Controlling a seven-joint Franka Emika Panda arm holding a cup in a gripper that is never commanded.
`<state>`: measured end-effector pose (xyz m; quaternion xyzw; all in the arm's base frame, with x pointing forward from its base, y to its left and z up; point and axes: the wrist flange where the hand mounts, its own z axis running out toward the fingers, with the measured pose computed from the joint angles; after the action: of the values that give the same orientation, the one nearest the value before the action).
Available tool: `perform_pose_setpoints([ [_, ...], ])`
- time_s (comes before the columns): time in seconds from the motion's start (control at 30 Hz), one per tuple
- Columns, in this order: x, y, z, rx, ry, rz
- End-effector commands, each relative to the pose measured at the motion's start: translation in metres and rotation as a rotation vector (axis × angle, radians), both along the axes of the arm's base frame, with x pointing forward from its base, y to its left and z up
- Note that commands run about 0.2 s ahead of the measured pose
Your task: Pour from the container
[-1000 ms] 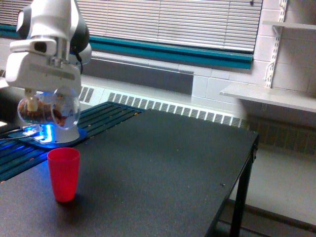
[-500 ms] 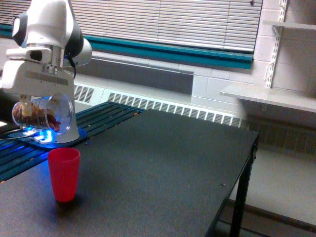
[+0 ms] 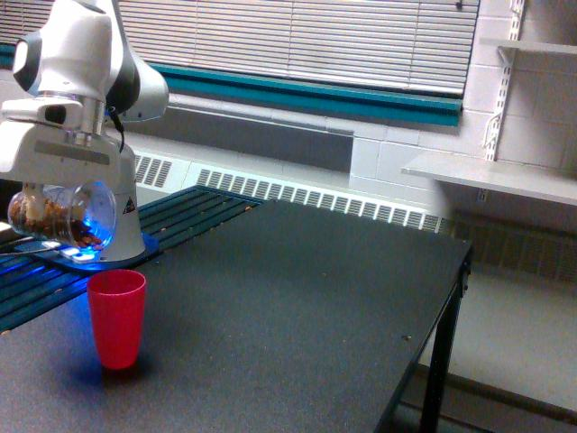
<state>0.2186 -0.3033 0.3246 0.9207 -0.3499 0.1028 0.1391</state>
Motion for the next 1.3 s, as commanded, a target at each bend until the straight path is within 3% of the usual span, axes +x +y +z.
perform_pose_setpoints([
  [0.03, -0.003, -0.001, 0.004, -0.017, -0.008, -0.009],
  [1.3, 0.005, 0.010, -0.007, -0.079, 0.093, 0.050],
])
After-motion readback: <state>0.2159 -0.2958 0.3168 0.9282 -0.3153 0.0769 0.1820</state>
